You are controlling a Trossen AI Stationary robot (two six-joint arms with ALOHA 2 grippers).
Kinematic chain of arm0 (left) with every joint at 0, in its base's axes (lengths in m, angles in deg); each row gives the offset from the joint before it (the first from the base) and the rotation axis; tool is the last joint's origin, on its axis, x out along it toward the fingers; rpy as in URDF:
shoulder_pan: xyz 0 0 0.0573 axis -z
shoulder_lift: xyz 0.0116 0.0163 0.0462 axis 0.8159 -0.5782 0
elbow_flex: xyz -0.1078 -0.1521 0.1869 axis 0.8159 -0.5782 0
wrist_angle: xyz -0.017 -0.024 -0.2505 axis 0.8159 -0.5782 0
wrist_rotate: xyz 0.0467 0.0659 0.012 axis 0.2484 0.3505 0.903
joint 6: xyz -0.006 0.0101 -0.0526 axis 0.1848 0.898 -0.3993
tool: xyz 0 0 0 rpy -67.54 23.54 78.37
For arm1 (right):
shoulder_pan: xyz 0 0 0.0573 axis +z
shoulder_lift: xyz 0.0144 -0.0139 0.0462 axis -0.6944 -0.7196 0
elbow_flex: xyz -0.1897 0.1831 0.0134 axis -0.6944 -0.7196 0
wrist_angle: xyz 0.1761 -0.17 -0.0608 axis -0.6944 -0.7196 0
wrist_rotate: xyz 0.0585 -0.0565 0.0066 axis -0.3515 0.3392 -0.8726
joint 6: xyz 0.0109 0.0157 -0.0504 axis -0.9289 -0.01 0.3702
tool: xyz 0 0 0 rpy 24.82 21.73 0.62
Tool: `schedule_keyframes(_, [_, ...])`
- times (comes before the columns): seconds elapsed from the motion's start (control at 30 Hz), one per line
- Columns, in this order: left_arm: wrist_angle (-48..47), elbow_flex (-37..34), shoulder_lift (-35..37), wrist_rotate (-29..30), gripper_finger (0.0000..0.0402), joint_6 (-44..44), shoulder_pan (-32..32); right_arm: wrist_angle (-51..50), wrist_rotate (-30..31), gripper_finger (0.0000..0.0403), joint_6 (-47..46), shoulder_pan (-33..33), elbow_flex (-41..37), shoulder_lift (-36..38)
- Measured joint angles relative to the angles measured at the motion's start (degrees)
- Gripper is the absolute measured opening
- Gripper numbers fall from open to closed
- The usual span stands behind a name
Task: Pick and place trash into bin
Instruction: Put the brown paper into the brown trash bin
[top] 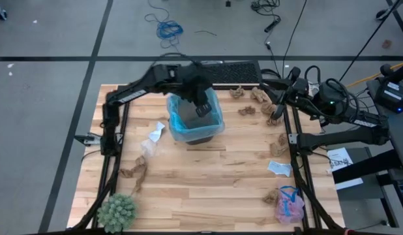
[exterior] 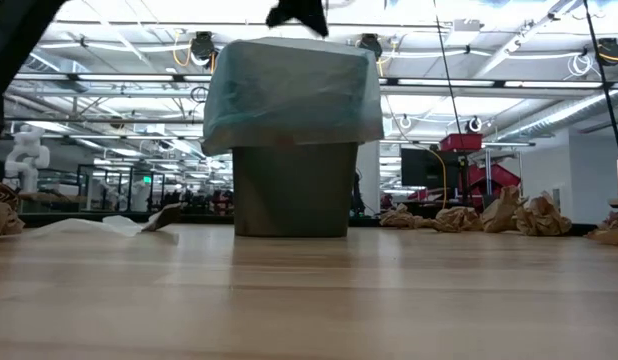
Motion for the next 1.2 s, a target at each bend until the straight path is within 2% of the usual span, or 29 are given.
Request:
schedule_keyframes(0.17, [6.8, 0.1, 5.6, 0.0, 0.0, 0.0, 1.2, -2.0, -0.6, 0.0068, 1.2, 0.0, 3.7, -2.3])
schedule_keyframes(0.27, [10.0, 0.1, 7.5, 0.1, 0.0, 0.6, 1.8, -4.5, -1.6, 0.0068, 3.2, -0.3, 8.8, -5.2])
schedule_keyframes(0.43, [12.5, 0.1, 9.0, 0.4, 0.0, 5.1, 2.8, -14.4, -2.2, 0.0068, 5.3, -1.7, 19.0, -12.5])
schedule_keyframes(0.6, [18.0, 0.0, 8.9, -0.1, 0.0, 7.9, 2.8, -20.1, -8.7, 0.0068, 2.0, -4.4, 26.4, -19.1])
schedule_keyframes(0.73, [25.9, -1.3, 9.0, -1.4, 0.0, 8.2, 3.1, -19.5, -13.2, 0.0068, 0.1, -6.2, 27.4, -20.9])
schedule_keyframes(0.97, [35.6, -5.5, 8.9, -3.7, 0.0, 7.6, 3.1, -19.5, -15.0, 0.0068, -0.1, -8.6, 27.4, -21.6])
schedule_keyframes(1.2, [48.9, -13.4, 8.8, -5.1, 0.0, 4.4, 3.1, -21.4, -17.4, 0.0068, 0.0, -9.1, 27.4, -21.0])
